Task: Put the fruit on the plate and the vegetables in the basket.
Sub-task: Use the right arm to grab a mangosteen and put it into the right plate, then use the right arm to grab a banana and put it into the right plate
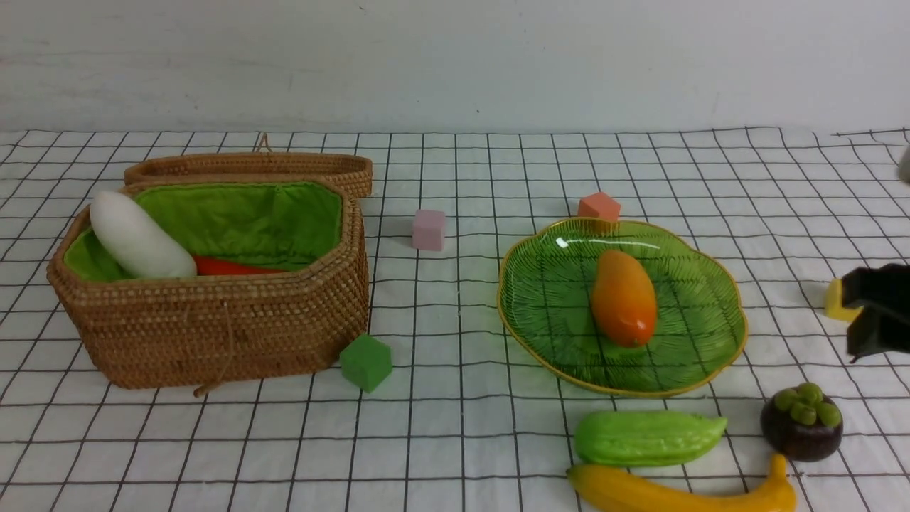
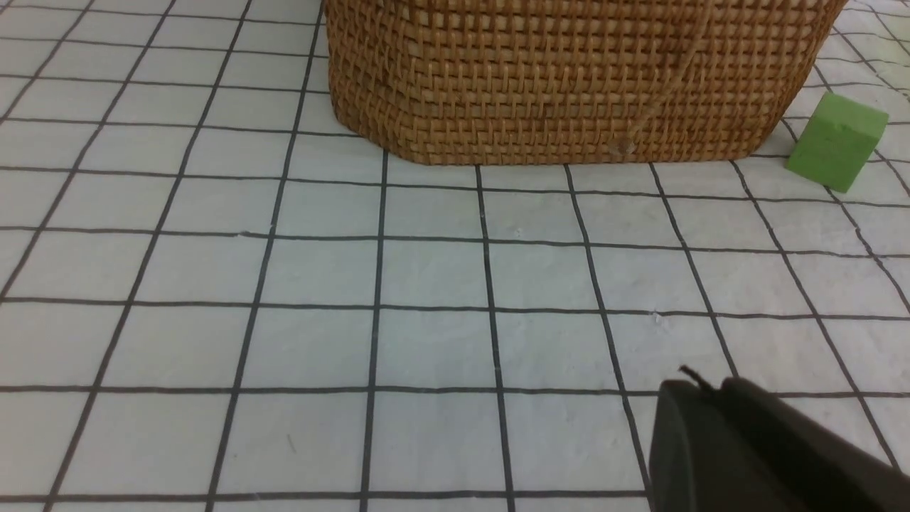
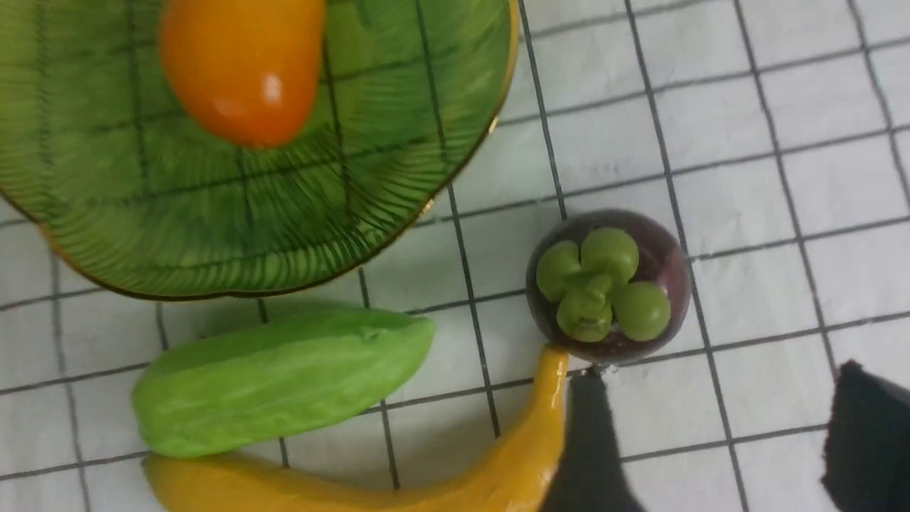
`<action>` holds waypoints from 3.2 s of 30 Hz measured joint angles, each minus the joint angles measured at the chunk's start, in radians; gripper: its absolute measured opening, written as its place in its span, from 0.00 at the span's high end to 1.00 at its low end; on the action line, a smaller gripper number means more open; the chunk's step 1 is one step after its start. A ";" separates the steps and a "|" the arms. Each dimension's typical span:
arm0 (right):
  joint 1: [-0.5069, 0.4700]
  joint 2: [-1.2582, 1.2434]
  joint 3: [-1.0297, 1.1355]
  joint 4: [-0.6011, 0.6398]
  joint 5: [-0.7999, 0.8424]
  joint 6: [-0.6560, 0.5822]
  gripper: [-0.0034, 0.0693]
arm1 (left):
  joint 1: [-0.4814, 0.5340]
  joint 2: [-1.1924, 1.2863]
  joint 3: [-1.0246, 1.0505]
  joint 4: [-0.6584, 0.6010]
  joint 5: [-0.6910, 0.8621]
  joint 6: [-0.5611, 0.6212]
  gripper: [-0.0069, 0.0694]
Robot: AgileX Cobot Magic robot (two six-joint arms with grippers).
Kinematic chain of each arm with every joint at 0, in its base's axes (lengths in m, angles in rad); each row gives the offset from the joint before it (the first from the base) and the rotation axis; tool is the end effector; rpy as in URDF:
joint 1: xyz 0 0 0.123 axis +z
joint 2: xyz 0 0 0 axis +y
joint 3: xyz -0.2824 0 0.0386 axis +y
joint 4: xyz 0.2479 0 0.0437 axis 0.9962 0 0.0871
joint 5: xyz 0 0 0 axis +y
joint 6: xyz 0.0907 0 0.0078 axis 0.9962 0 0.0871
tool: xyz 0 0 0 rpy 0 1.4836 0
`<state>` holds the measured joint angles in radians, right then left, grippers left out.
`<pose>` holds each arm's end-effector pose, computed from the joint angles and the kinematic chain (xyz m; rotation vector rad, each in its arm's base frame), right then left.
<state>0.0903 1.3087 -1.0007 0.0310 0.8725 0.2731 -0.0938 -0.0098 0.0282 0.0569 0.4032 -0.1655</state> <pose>0.2541 0.0252 0.2914 0.2628 2.6599 0.1551 0.0518 -0.0028 0.1680 -0.0336 1.9060 -0.1190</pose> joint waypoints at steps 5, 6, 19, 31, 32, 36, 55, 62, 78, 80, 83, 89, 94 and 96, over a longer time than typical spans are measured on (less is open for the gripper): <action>0.000 0.174 -0.001 0.002 -0.043 0.016 0.04 | 0.000 0.000 0.000 0.000 0.000 0.000 0.85; 0.000 0.238 -0.001 0.007 -0.065 0.026 0.02 | 0.000 0.000 0.000 0.000 0.000 0.000 0.85; 0.000 0.370 -0.030 -0.041 -0.150 -0.008 0.16 | 0.000 0.000 0.000 0.000 0.000 0.000 0.84; 0.025 0.386 -0.216 0.295 -0.262 -0.339 0.16 | 0.000 0.000 0.001 0.000 0.000 0.000 0.83; 0.025 0.435 -0.231 0.312 -0.261 -0.359 0.16 | 0.000 0.000 0.001 0.000 0.000 0.000 0.82; 0.025 0.498 -0.267 0.314 -0.251 -0.370 0.16 | 0.000 0.000 0.001 0.000 0.000 0.000 0.82; 0.118 0.217 -0.192 0.255 0.155 -0.842 0.18 | 0.000 0.000 0.001 0.000 0.000 0.000 0.79; 0.222 0.214 0.109 0.271 0.078 -1.241 0.30 | 0.000 0.000 0.001 0.000 0.000 0.000 0.79; 0.274 0.306 0.201 0.279 -0.071 -1.262 0.51 | 0.000 0.000 0.001 0.000 -0.001 0.000 0.76; 0.290 0.292 0.154 0.281 -0.001 -1.263 0.51 | 0.000 0.000 0.001 0.000 -0.001 0.000 0.76; 0.326 0.253 0.033 0.312 0.123 -1.264 0.51 | 0.000 0.000 0.001 0.000 -0.001 0.000 0.76; 0.331 0.247 -0.269 0.419 0.092 -1.026 0.51 | 0.000 0.000 0.001 0.000 -0.001 0.000 0.75; 0.240 0.364 -0.442 0.490 -0.086 -0.577 0.51 | 0.000 0.000 0.001 0.000 -0.001 0.000 0.74; 0.223 0.426 -0.472 0.546 -0.166 -0.391 0.51 | 0.000 0.000 0.001 0.000 -0.001 0.000 0.74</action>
<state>0.3138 1.7347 -1.4725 0.5769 0.7065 -0.1174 -0.0938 -0.0098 0.0294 0.0569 0.4020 -0.1655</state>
